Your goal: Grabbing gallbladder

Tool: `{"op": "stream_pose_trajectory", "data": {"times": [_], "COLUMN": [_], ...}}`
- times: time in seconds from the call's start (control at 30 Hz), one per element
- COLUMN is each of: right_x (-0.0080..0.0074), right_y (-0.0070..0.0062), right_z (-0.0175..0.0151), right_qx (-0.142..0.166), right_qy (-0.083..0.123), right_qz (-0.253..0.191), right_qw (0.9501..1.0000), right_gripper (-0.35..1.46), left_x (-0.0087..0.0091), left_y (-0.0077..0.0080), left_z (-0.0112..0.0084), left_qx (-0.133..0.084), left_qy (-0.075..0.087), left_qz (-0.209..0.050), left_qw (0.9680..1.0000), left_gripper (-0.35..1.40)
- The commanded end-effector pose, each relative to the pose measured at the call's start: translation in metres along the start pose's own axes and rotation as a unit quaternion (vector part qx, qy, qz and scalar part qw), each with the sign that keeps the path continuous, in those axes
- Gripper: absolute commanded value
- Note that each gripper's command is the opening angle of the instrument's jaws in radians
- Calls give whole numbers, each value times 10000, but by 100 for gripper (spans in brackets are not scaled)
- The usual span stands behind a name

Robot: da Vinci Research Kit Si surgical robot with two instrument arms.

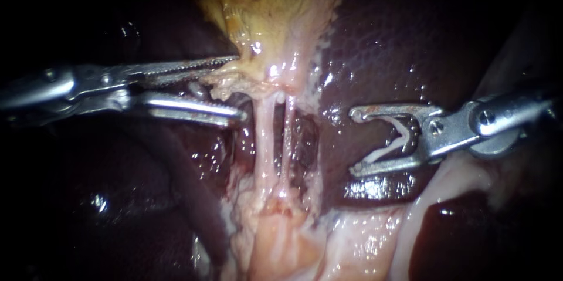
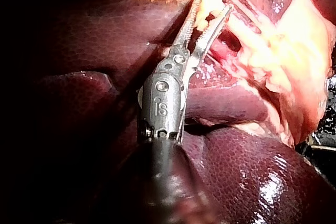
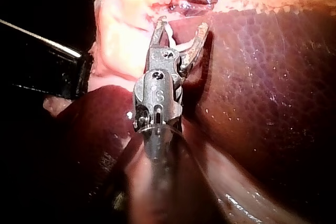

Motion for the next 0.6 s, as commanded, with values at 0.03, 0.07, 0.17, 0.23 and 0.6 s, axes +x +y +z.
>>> {"op": "stream_pose_trajectory", "data": {"times": [0.03, 0.07, 0.17, 0.23, 0.6], "right_x": [-1, -1, -1, -1, -2], "right_y": [0, 0, 0, 0, 0], "right_z": [0, 0, 0, 0, 0], "right_qx": [-1, -1, -1, -1, -1], "right_qy": [0, 0, 0, 0, -1], "right_qz": [1, 1, 1, 0, -1], "right_qw": [10000, 10000, 10000, 10000, 10000], "right_gripper": [50, 50, 50, 50, 50], "left_x": [0, 0, 0, 1, 21], "left_y": [-1, -2, -3, -4, -2], "left_z": [-1, -1, -5, -7, -28], "left_qx": [8, 6, -3, -10, -22], "left_qy": [-2, -3, -2, -2, -55], "left_qz": [-42, -42, -102, -135, -396], "left_qw": [10000, 10000, 9999, 9999, 9992], "left_gripper": [-10, -18, -35, -35, -35]}}
